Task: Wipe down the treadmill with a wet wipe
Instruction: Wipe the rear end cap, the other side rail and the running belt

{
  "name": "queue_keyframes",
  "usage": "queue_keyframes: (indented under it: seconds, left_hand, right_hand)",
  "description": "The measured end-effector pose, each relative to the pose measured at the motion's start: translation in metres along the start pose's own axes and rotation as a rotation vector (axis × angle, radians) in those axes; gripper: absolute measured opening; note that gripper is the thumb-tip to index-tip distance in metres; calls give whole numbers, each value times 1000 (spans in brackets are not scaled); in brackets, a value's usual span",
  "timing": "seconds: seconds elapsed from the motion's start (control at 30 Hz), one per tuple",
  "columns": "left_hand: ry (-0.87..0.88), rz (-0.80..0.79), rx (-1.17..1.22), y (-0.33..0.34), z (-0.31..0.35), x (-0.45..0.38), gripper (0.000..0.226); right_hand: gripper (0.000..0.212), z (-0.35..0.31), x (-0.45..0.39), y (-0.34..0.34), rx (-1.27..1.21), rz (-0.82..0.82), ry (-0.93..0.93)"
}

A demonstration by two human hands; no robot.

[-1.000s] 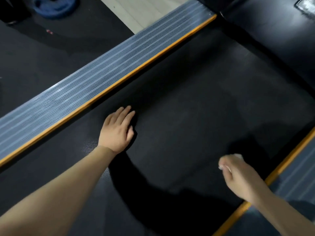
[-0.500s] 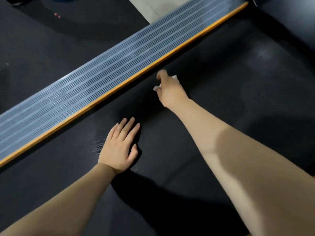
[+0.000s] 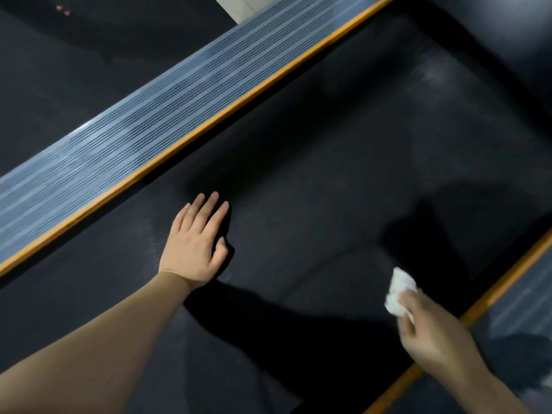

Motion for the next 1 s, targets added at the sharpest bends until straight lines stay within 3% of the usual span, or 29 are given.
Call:
queue_keyframes:
  seconds: [0.07, 0.17, 0.27, 0.33, 0.43, 0.5, 0.67, 0.73, 0.77, 0.87, 0.9, 0.97, 1.0]
  left_hand:
    - [3, -3, 4, -1, 1, 0, 67]
    - [9, -4, 1, -2, 0, -1, 66]
    - [8, -6, 3, -2, 0, -1, 67]
    - [11, -2, 9, -1, -1, -2, 67]
    - [10, 3, 9, -1, -2, -1, 67]
    - [9, 6, 11, -1, -2, -1, 66]
    - [8, 4, 9, -1, -1, -2, 65]
    - [8, 10, 8, -1, -1, -2, 65]
    - [10, 14, 8, -2, 0, -2, 65]
    - [10, 19, 8, -2, 0, -2, 65]
    - [9, 19, 10, -2, 0, -2, 65]
    - [11, 19, 10, -1, 0, -3, 66]
    - [13, 16, 8, -1, 0, -2, 66]
  right_hand:
    - [23, 5, 21, 6, 3, -62, 29]
    - [17, -37, -9, -4, 28, 23, -81]
    - [19, -118, -91, -29, 36, 77, -237]
    - [16, -181, -157, -51, -49, 207, -362]
    - [15, -249, -236, -70, -217, 132, -339]
    - [21, -264, -258, -74, -90, 156, -333]
    - [36, -176, -169, -34, 56, 276, -421]
    - [19, -112, -102, -24, 73, 272, -368]
    - [16, -83, -68, -17, 80, 187, -314]
    - [64, -15, 14, 23, 151, -122, -196]
    - [61, -4, 28, 33, 196, -177, -178]
    - [10, -9, 29, 34, 263, -160, -242]
    - [26, -26, 18, 25, 186, -107, -308]
Point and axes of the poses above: each hand's wrist, its own x-axis away from the middle knuckle, its own y-axis out of the palm, z = x × y, the point moved 3 cm from there along -x, towards the middle knuckle, and after that the axes turned 3 degrees about z, right-handed, at the moved point
